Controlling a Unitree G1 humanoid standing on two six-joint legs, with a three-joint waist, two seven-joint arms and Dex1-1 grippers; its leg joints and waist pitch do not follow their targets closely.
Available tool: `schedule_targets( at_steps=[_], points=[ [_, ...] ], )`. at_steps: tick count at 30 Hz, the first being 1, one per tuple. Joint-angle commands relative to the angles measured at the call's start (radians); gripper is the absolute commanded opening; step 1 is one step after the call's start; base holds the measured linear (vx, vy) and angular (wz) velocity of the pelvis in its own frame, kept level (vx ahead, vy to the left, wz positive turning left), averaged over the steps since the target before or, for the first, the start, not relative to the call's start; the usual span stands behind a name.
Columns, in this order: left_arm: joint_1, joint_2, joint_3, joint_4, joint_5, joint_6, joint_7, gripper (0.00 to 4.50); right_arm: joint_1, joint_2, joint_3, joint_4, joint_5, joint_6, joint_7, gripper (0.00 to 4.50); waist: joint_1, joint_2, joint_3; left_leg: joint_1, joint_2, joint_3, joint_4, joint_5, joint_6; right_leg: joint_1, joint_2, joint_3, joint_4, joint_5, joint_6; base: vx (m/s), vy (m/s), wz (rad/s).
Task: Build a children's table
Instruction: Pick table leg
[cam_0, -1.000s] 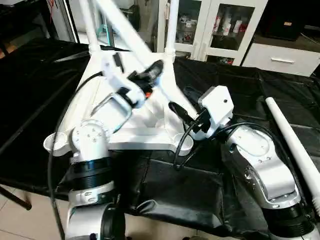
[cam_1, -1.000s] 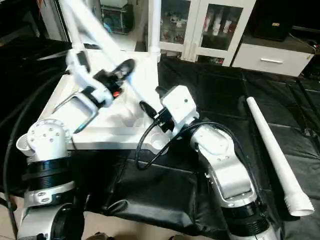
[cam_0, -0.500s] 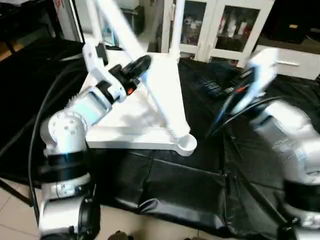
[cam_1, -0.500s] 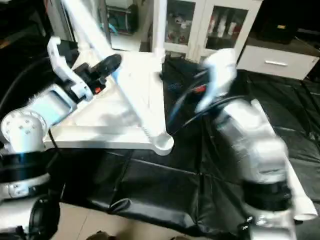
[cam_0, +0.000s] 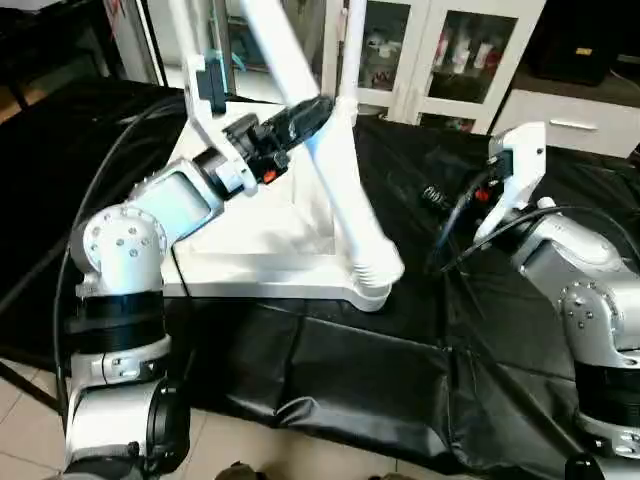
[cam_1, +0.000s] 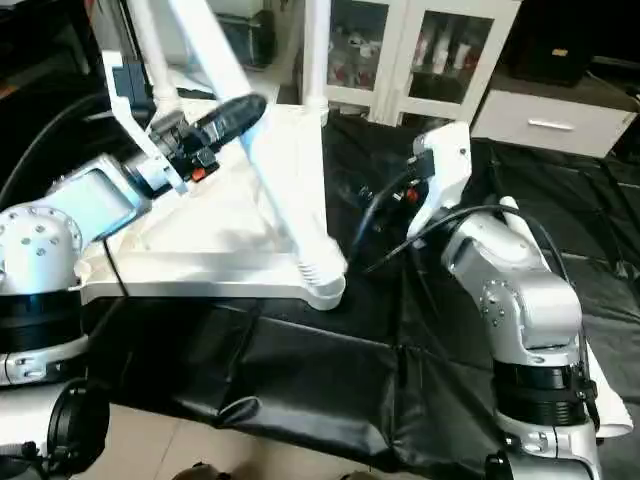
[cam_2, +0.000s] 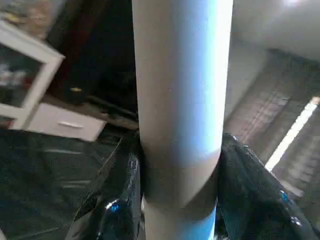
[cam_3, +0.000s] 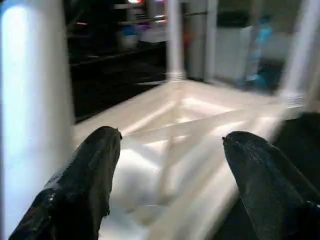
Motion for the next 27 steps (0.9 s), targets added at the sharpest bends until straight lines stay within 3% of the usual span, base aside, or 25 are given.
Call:
schedule_targets(
  at_steps=[1, 8, 11, 15, 24, 27],
  points=[
    [-0.01, 0.013, -0.011, -0.037, -0.029, 0.012, -0.046, 1.78, -0.004, -0.018, -0.032, -0.033, 0.067, 0.051, 0.037, 3.58, 0.003, 0.001, -0.072, 0.02, 0.017, -0.001, -0.072, -0.174, -0.006, 0.053, -0.017, 0.009, -0.05, -0.153, -0.209, 0.0, 0.0, 0.0],
    [0.006, 0.036, -0.049, -0.058, -0.027, 0.01, -0.12, 1.78, 0.019, -0.066, -0.054, -0.072, 0.252, 0.21, 0.164, 3.58, 0.007, 0.002, -0.069, 0.021, 0.018, -0.001, -0.073, -0.186, -0.003, 0.054, -0.018, 0.009, -0.054, -0.191, -0.209, 0.0, 0.0, 0.0],
    [0.004, 0.046, -0.064, -0.053, -0.023, 0.008, -0.143, 1.78, 0.046, -0.112, -0.028, -0.101, 0.312, 0.273, 0.24, 3.58, 0.014, 0.003, -0.069, 0.022, 0.021, -0.002, -0.074, -0.192, -0.008, 0.053, -0.02, 0.01, -0.055, -0.208, -0.197, 0.0, 0.0, 0.0],
    [0.007, 0.052, -0.083, -0.059, -0.021, 0.003, -0.176, 1.78, 0.046, -0.142, 0.03, -0.108, 0.282, 0.281, 0.257, 3.58, 0.019, 0.001, -0.069, 0.021, 0.021, -0.002, -0.073, -0.184, -0.019, 0.05, -0.021, 0.01, -0.056, -0.218, -0.193, 0.0, 0.0, 0.0],
    [0.011, 0.059, -0.098, -0.072, -0.024, 0.003, -0.193, 1.78, 0.014, -0.142, 0.087, -0.091, 0.246, 0.27, 0.246, 3.58, 0.02, -0.001, -0.068, 0.02, 0.021, -0.004, -0.075, -0.201, -0.037, 0.047, -0.022, 0.011, -0.057, -0.254, -0.176, 0.0, 0.0, 0.0],
    [0.013, 0.066, -0.104, -0.071, -0.016, -0.002, -0.199, 1.78, 0.008, -0.144, 0.107, -0.071, 0.219, 0.257, 0.237, 3.24, 0.02, -0.003, -0.069, 0.02, 0.021, -0.003, -0.075, -0.197, -0.038, 0.047, -0.022, 0.011, -0.056, -0.251, -0.175, 0.0, 0.0, 0.0]
  ],
)
